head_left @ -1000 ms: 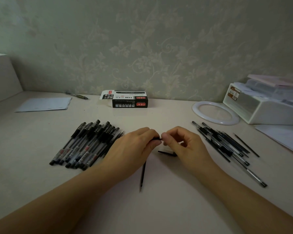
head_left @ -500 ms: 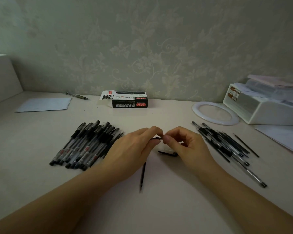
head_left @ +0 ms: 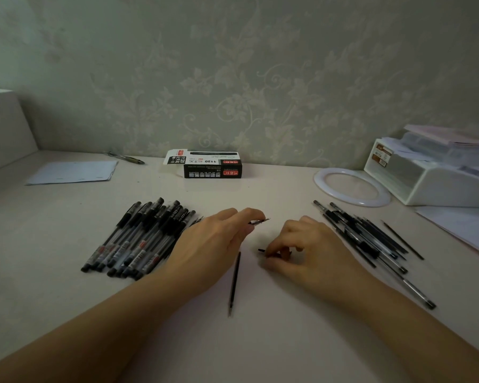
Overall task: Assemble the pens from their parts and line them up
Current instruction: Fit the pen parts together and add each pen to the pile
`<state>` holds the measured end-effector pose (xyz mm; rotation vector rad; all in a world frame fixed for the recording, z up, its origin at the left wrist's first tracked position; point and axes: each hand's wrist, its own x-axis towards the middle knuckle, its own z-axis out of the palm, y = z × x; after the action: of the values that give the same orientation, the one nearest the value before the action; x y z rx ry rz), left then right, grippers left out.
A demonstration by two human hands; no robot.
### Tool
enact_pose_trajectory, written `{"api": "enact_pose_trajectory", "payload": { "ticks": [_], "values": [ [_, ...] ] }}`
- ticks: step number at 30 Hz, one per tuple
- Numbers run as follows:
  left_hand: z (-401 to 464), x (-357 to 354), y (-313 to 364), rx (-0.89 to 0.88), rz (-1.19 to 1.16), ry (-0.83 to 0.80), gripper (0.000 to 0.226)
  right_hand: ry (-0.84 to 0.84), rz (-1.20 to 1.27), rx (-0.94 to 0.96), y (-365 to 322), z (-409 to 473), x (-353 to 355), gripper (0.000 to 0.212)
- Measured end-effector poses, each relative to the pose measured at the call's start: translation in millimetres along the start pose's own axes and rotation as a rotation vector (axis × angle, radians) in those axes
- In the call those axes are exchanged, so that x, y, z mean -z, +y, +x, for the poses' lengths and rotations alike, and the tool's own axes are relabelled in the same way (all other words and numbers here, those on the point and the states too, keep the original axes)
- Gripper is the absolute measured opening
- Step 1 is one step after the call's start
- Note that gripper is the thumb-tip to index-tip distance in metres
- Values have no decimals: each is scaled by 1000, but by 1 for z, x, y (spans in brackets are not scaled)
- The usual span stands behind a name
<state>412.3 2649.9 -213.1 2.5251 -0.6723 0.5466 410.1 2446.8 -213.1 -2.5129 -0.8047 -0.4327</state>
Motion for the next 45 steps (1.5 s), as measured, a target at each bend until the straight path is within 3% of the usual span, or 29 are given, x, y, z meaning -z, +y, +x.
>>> {"api": "enact_pose_trajectory", "payload": {
  "ticks": [18, 21, 25, 31, 36, 37, 39, 42, 45],
  "values": [
    [0, -2, -1, -32, -7, 29, 28, 29, 10, -38, -3, 1, -2, 9],
    [1, -3, -1, -55, -34, 52, 27, 141, 221, -164, -6, 2, 1, 6],
    [2, -2, 1, -110, -90, 83, 31, 142, 705, -369, -15, 4, 2, 9],
    [1, -2, 3, -129, -103, 116, 35, 215, 918, -505, -19, 7, 1, 12],
    [-1, -1, 0, 4, 15, 84, 37, 632, 1124, -623, 4, 14, 17, 14],
    [-1, -1, -1, 31, 29, 76, 36, 695, 1068, -637, 11, 14, 22, 14],
    [-3, -2, -1, 78, 56, 56, 30, 716, 732, -649, 28, 10, 30, 13],
    [-5, -2, 0, 140, 97, 1, 29, 584, 120, -585, 51, 1, 39, 14],
    [-6, -1, 0, 199, 146, -62, 30, 475, -168, -589, 64, -8, 44, 12]
  ]
}}
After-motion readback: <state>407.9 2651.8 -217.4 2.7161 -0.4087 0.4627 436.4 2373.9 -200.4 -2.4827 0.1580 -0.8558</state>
